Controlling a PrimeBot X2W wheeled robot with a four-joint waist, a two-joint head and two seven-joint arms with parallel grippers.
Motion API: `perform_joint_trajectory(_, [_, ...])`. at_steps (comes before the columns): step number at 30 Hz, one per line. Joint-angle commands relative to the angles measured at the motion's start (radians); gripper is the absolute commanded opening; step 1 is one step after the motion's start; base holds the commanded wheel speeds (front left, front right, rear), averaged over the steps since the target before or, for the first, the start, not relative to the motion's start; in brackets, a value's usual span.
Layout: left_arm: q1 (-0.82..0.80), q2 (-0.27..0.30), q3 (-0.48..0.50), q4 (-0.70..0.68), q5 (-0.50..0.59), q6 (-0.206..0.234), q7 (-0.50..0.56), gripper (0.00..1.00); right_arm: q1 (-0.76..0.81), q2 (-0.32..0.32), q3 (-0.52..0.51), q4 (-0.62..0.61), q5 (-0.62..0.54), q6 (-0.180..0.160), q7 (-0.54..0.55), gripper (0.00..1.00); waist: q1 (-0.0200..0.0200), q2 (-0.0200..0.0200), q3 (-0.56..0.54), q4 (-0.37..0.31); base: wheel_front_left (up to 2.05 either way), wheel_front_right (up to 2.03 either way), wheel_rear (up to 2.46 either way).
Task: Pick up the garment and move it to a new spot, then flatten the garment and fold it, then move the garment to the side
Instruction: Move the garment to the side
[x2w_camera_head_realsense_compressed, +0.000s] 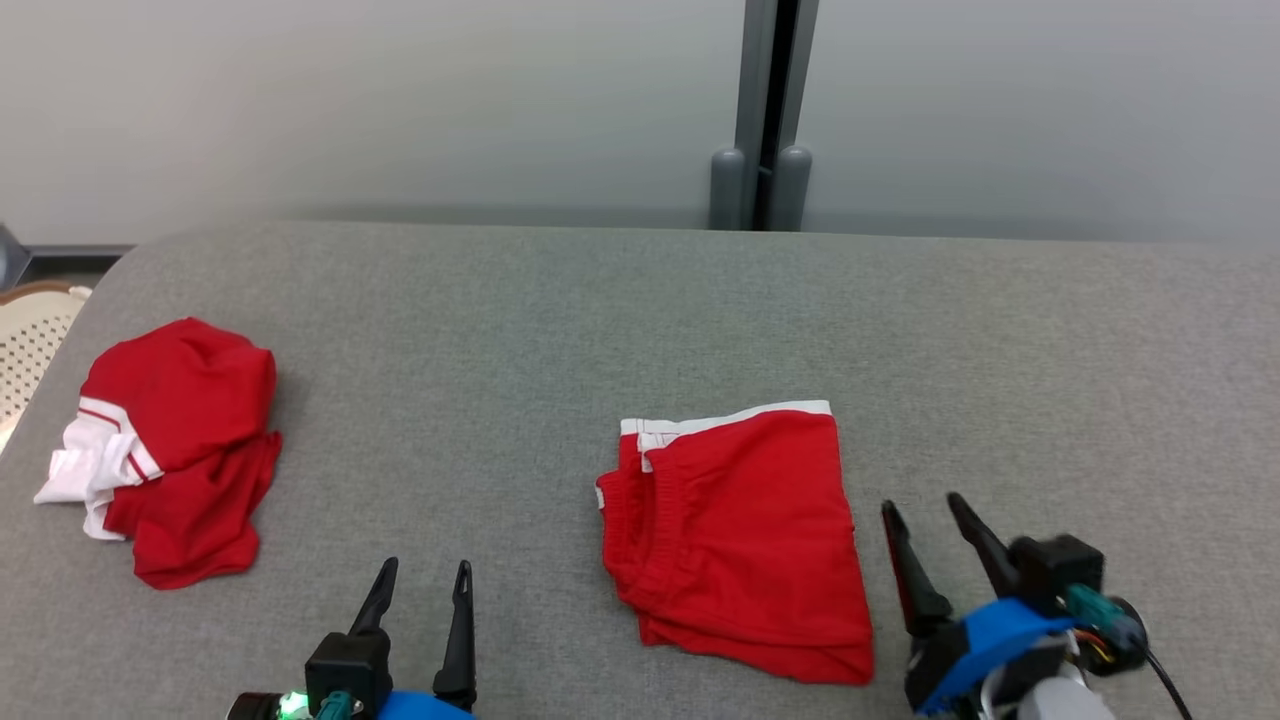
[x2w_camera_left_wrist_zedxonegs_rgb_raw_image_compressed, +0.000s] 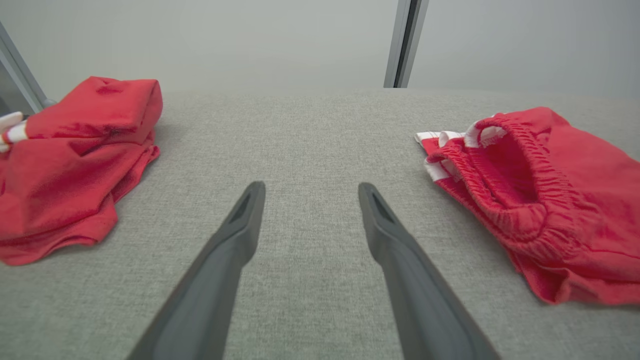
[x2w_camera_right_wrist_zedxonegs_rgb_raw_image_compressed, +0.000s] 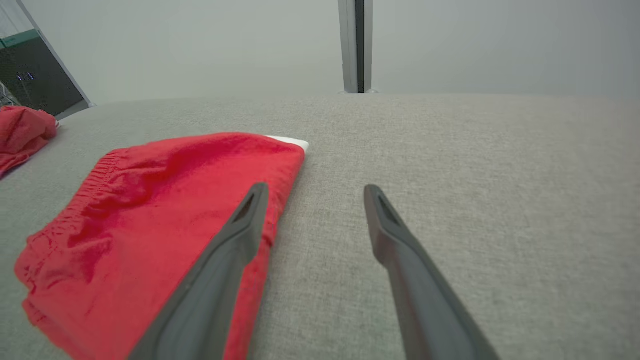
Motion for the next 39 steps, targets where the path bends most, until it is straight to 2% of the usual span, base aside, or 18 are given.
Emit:
perform_joint_trajectory(1, [-0.017,-0.001,-0.007,0.003,-0.003,-0.006,-0.003,1.00,-0.050,-0.002,0.029,0.037,0.008,0.000,-0.003,1.00,0.0000,0.0000,0.016,0.016,0.00,0.00,0.00])
perform_joint_trajectory(11, [-0.047,-0.002,-0.038,0.019,-0.018,-0.012,-0.003,1.00,-0.213,-0.003,0.111,0.321,0.026,0.000,0.062,1.00,0.0000,0.0000,0.061,0.085,0.00,0.00,0.00])
perform_joint_trajectory(12, [-0.049,-0.002,-0.038,0.019,-0.016,-0.014,-0.003,1.00,-0.222,-0.003,0.106,0.343,0.028,0.000,0.058,0.45,0.0000,0.0000,0.064,0.090,0.00,0.00,0.00])
perform_joint_trajectory(13, [-0.050,-0.002,-0.037,0.018,-0.015,-0.016,-0.003,1.00,-0.230,-0.003,0.098,0.365,0.023,0.000,0.052,0.00,0.0000,0.0000,0.067,0.093,0.00,0.00,0.00])
perform_joint_trajectory(17, [-0.044,-0.002,-0.019,0.011,-0.027,-0.003,-0.003,1.00,-0.249,-0.004,0.082,0.406,0.039,0.000,0.017,0.00,0.0000,0.0000,0.070,0.086,0.00,0.00,0.00])
perform_joint_trajectory(21, [-0.038,-0.002,-0.041,0.004,-0.022,-0.018,-0.003,1.00,-0.270,-0.005,0.068,0.418,0.045,-0.001,0.000,0.00,0.0000,0.0000,0.062,0.040,0.00,0.00,0.00])
perform_joint_trajectory(24, [-0.039,-0.002,-0.066,-0.011,-0.031,-0.026,-0.003,1.00,-0.276,-0.005,0.065,0.401,0.050,-0.001,-0.003,0.00,0.0000,0.0000,0.054,-0.027,0.00,0.00,0.00])
perform_joint_trajectory(32, [-0.087,-0.002,-0.188,-0.048,-0.046,-0.047,-0.003,1.00,-0.245,-0.003,0.075,0.338,0.035,0.000,-0.004,0.00,0.0000,0.0000,0.069,-0.258,0.00,0.00,0.00])
perform_joint_trajectory(39, [-0.127,-0.001,-0.249,-0.047,-0.055,-0.043,-0.003,1.00,-0.227,-0.002,0.098,0.300,0.058,0.000,-0.003,0.00,0.0000,0.0000,0.096,-0.402,0.00,0.00,0.00])
